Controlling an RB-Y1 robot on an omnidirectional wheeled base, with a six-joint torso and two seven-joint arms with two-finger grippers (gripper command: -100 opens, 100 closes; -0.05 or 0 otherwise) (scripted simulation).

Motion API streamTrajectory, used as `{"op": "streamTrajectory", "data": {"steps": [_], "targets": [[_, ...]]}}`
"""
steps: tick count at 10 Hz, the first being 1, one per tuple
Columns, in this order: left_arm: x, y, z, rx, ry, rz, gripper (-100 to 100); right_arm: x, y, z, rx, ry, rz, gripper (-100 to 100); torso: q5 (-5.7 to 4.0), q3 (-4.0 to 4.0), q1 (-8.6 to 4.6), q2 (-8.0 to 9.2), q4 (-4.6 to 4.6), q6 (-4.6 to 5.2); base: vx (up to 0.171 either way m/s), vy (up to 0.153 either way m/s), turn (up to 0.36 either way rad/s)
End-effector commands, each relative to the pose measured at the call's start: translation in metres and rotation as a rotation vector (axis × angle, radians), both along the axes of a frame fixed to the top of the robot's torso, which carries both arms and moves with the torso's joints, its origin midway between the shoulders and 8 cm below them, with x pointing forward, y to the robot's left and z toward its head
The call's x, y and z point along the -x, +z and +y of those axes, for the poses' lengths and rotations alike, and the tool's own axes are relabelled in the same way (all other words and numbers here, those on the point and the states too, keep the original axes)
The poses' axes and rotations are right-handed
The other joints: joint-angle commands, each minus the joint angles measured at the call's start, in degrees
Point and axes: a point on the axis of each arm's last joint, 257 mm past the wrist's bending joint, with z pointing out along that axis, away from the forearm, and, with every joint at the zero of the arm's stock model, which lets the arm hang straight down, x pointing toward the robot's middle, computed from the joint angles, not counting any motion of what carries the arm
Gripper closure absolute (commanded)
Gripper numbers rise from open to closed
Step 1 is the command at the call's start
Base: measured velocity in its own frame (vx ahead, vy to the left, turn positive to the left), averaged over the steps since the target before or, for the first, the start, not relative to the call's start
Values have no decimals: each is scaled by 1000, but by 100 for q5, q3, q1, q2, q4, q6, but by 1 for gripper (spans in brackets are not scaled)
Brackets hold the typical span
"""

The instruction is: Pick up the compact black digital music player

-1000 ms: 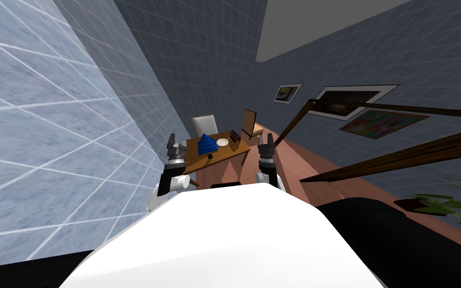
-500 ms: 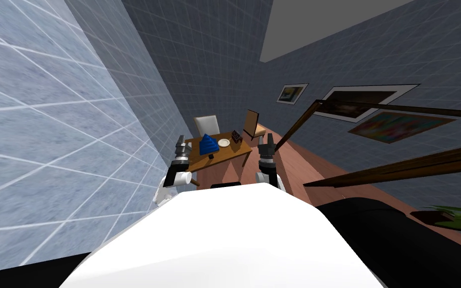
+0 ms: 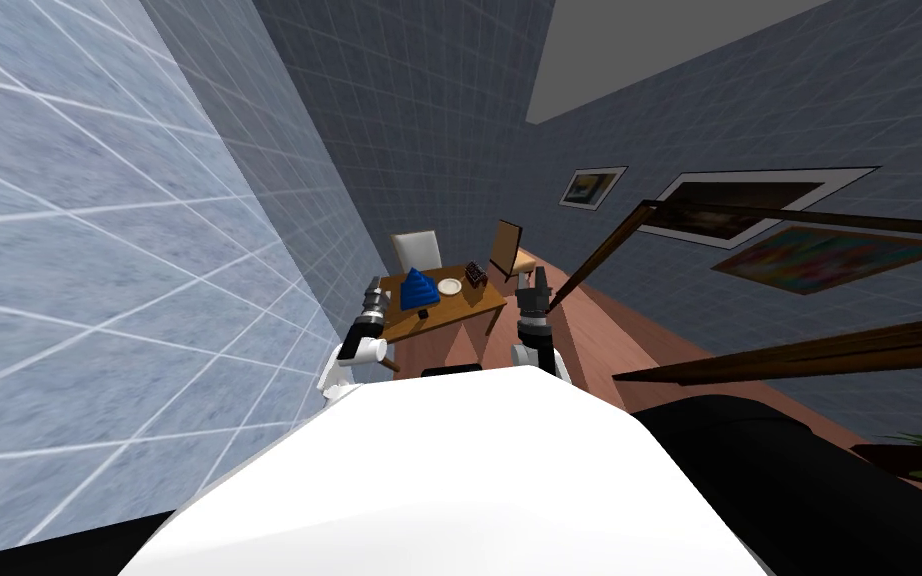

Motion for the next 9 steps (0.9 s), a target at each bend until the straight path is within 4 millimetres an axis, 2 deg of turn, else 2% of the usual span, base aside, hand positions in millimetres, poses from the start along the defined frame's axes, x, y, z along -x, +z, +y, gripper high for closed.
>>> {"op": "streamTrajectory", "data": {"steps": [1, 4, 5, 6, 7, 8, 9], "targets": [[-12, -22, -2, 12, -6, 65, -100, 0, 0, 0, 0, 0, 0, 0, 0, 0, 0, 0, 0, 0, 47, -16, 93], [-24, -61, 1, 26, -3, 182, -100, 0, 0, 0, 0, 0, 0, 0, -1, -1, -5, -1, 0, 0, 30, -25, 52], [-34, -71, -1, 35, -9, 216, -100, 0, 0, 0, 0, 0, 0, 0, -1, 2, -3, 3, 0, 0, 25, -25, 67], [-32, -87, 1, 38, -3, 265, -100, 0, 0, 0, 0, 0, 0, 0, -1, 1, -4, 2, 1, 0, 25, -26, 36], [-42, -91, -1, 45, -10, 288, -100, 0, 0, 0, 0, 0, 0, 0, -1, 2, -3, 3, 0, -1, 31, -24, 87], [-40, -111, 1, 49, -2, 340, -100, 0, 0, 0, 0, 0, 0, 0, -1, 0, -3, 0, 0, 0, 33, -18, 33], [-40, -113, 2, 49, -1, 344, -100, 0, 0, 0, 0, 0, 0, 0, 0, 0, -1, 0, 0, 0, 16, -8, -10]]}}
